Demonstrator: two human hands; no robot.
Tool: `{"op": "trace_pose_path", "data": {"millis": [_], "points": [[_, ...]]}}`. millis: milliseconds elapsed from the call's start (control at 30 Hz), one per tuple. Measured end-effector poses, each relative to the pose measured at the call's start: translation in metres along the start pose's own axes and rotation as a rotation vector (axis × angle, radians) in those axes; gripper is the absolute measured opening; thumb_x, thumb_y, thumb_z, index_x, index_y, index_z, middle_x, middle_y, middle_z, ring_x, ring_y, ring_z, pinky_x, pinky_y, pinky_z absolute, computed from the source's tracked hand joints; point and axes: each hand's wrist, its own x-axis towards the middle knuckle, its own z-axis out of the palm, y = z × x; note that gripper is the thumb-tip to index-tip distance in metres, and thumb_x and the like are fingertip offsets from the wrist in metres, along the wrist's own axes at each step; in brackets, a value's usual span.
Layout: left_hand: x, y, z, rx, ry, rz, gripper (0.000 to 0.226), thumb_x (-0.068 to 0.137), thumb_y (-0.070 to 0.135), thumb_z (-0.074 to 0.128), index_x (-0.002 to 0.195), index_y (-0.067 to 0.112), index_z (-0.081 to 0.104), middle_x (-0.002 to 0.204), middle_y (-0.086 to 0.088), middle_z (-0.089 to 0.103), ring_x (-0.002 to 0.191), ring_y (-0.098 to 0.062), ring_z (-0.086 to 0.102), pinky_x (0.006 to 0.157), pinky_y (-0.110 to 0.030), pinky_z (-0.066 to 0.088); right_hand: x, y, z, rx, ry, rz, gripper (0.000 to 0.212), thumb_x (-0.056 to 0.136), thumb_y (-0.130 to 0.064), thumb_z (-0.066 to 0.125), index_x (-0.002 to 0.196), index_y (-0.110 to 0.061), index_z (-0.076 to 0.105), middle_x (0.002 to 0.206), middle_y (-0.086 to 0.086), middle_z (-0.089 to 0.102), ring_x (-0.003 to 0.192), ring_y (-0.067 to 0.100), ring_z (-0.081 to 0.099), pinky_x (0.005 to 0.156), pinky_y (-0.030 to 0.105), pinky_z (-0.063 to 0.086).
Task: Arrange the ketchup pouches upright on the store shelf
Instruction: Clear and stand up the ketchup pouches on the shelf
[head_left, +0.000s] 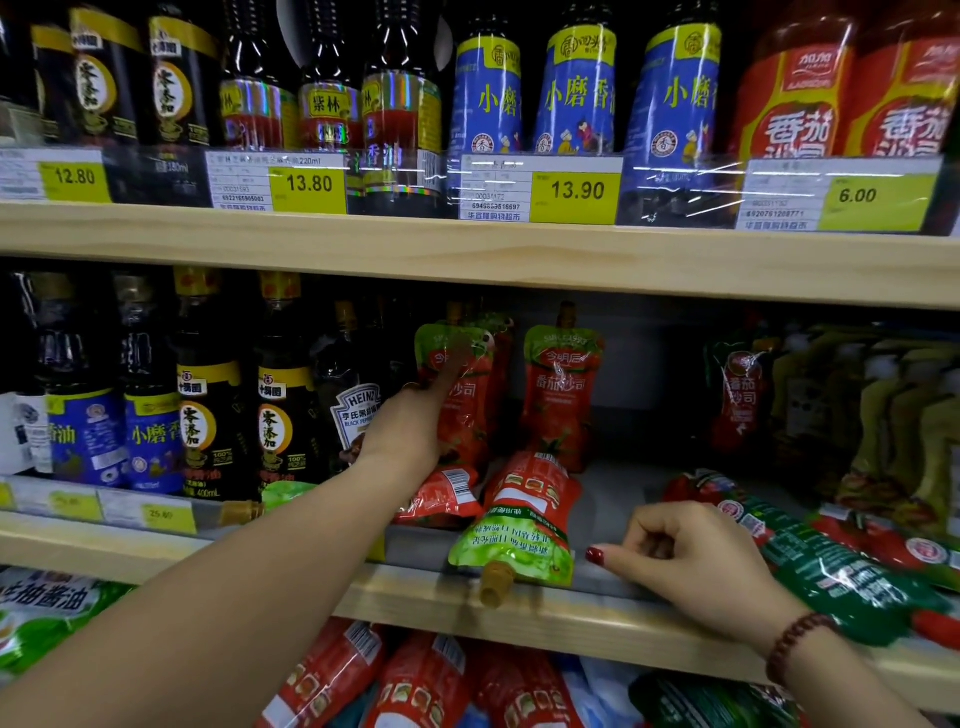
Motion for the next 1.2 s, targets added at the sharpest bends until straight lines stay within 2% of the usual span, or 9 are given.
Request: {"op": "trace_pose_path", "data": {"millis": [167, 300, 467, 567, 667, 833, 967, 1100, 1200], "points": [[-0.007, 0.0, -0.008, -0.054, -0.026, -0.056, 0.103, 0.075, 0.018, 0.072, 0.145, 0.042, 0.001, 0.106, -0.019, 0.06, 0.095, -0.038, 0.061, 0.081, -0.046, 0.054, -0.001, 0.001, 0.001, -0.016, 0.021, -0.001, 0.044, 0.06, -0.075, 0.057, 0.055, -0.031, 0.062, 0.058, -0.026, 0.062, 0.057, -0.008, 0.057, 0.048, 0.013, 0.036], [-0.016, 0.003, -0.018, -0.202, -0.009, -0.032, 0.069, 0.076, 0.018, 0.068, 0.138, 0.023, 0.038, 0.11, -0.015, 0.064, 0.101, -0.033, 0.062, 0.085, -0.038, 0.052, 0.0, -0.001, 0.0, -0.015, 0.013, -0.017, 0.044, 0.059, -0.075, 0.056, 0.061, -0.032, 0.064, 0.062, -0.02, 0.066, 0.061, -0.007, 0.058, 0.052, 0.018, 0.044], [-0.043, 0.017, -0.024, -0.421, -0.092, 0.076, 0.03, 0.077, 0.011, 0.066, 0.107, 0.015, 0.067, 0.104, -0.003, 0.07, 0.096, -0.014, 0.063, 0.083, -0.021, 0.048, -0.001, -0.012, -0.001, -0.111, 0.055, -0.238, 0.064, 0.062, -0.069, 0.058, 0.119, -0.04, 0.049, 0.114, -0.021, 0.051, 0.106, -0.001, 0.047, 0.086, 0.027, 0.046], [-0.064, 0.021, -0.017, -0.408, -0.142, 0.194, 0.022, 0.081, 0.009, 0.062, 0.099, 0.018, 0.071, 0.097, 0.002, 0.07, 0.088, -0.009, 0.063, 0.074, -0.012, 0.045, 0.001, -0.027, 0.009, -0.113, -0.011, -0.364, 0.08, 0.063, -0.063, 0.065, 0.132, -0.039, 0.036, 0.135, -0.018, 0.041, 0.124, 0.0, 0.037, 0.101, 0.028, 0.038], [-0.075, 0.02, -0.011, -0.424, -0.138, 0.167, 0.023, 0.084, 0.01, 0.057, 0.098, 0.021, 0.072, 0.09, -0.002, 0.071, 0.079, -0.017, 0.064, 0.072, -0.025, 0.049, 0.004, -0.04, 0.024, -0.058, -0.065, -0.421, 0.077, 0.066, -0.055, 0.066, 0.135, -0.04, 0.034, 0.143, -0.017, 0.036, 0.133, 0.0, 0.029, 0.109, 0.029, 0.031], [-0.075, 0.021, -0.012, -0.476, -0.133, 0.123, 0.023, 0.082, 0.009, 0.059, 0.094, 0.023, 0.073, 0.09, 0.002, 0.072, 0.082, -0.011, 0.064, 0.076, -0.023, 0.049, 0.005, -0.045, 0.043, 0.041, 0.077, -0.387, 0.054, 0.074, -0.019, 0.069, 0.125, -0.029, 0.055, 0.13, -0.009, 0.057, 0.123, 0.009, 0.048, 0.102, 0.037, 0.041], [-0.067, 0.027, -0.024, -0.699, -0.139, -0.057, 0.018, 0.083, 0.006, 0.062, 0.09, 0.018, 0.073, 0.088, 0.001, 0.07, 0.083, -0.01, 0.062, 0.071, -0.011, 0.047, 0.009, -0.044, 0.044, 0.09, 0.123, -0.367, 0.057, 0.07, 0.003, 0.066, 0.12, -0.024, 0.062, 0.125, -0.006, 0.062, 0.121, 0.01, 0.052, 0.103, 0.035, 0.042], [-0.059, 0.029, -0.037, -0.967, -0.092, -0.153, 0.019, 0.086, -0.002, 0.057, 0.095, 0.007, 0.071, 0.087, 0.0, 0.068, 0.074, 0.004, 0.06, 0.062, 0.0, 0.043, 0.018, -0.051, 0.027, 0.278, 0.243, -0.332, 0.047, 0.073, 0.004, 0.069, 0.109, -0.027, 0.068, 0.11, -0.013, 0.068, 0.108, 0.003, 0.061, 0.095, 0.029, 0.049], [-0.054, 0.03, -0.043, -1.066, -0.111, -0.169, 0.022, 0.087, -0.002, 0.054, 0.093, 0.014, 0.07, 0.094, -0.005, 0.069, 0.089, -0.009, 0.065, 0.082, -0.017, 0.051, 0.032, -0.06, 0.01, 0.492, 0.297, -0.251, 0.033, 0.079, -0.01, 0.07, 0.087, -0.042, 0.068, 0.085, -0.027, 0.069, 0.088, -0.008, 0.064, 0.076, 0.016, 0.051]]}}
